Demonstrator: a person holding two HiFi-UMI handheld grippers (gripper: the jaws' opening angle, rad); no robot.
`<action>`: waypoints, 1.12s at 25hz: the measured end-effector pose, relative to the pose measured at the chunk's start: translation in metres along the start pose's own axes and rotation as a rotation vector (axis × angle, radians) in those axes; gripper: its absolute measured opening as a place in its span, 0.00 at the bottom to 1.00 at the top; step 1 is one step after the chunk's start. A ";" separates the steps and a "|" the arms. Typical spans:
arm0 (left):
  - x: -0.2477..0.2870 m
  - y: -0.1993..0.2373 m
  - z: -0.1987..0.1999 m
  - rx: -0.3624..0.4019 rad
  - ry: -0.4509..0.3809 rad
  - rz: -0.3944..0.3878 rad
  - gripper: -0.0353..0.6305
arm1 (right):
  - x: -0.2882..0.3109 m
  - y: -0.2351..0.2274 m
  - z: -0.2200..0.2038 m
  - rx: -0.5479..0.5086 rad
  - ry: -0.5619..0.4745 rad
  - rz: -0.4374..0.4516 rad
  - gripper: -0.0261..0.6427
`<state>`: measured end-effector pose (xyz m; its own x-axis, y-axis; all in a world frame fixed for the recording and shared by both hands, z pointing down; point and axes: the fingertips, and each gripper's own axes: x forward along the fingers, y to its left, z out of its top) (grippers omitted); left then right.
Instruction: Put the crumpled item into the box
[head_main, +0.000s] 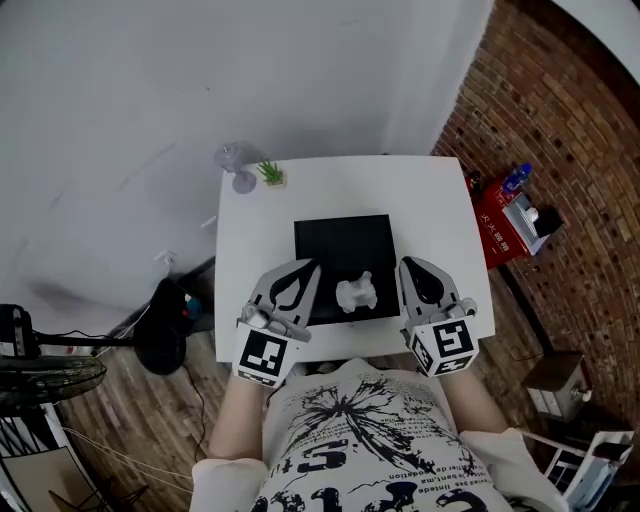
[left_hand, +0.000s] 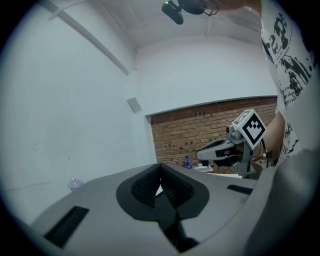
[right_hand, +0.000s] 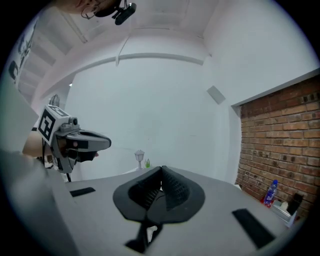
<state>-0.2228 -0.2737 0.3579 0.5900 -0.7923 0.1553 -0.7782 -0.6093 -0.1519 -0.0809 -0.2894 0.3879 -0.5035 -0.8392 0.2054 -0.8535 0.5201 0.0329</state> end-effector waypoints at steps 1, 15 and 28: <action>-0.006 0.005 0.006 -0.020 -0.043 0.027 0.07 | -0.001 0.002 0.002 -0.002 -0.004 0.000 0.06; -0.038 0.027 0.007 -0.112 -0.066 0.122 0.07 | -0.002 0.018 0.016 -0.017 -0.034 0.030 0.06; -0.018 0.021 0.012 -0.081 -0.081 0.122 0.07 | 0.000 0.017 0.011 -0.075 -0.020 0.075 0.06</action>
<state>-0.2475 -0.2725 0.3398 0.5028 -0.8622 0.0612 -0.8581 -0.5064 -0.0850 -0.0972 -0.2827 0.3775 -0.5685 -0.8004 0.1902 -0.8015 0.5910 0.0913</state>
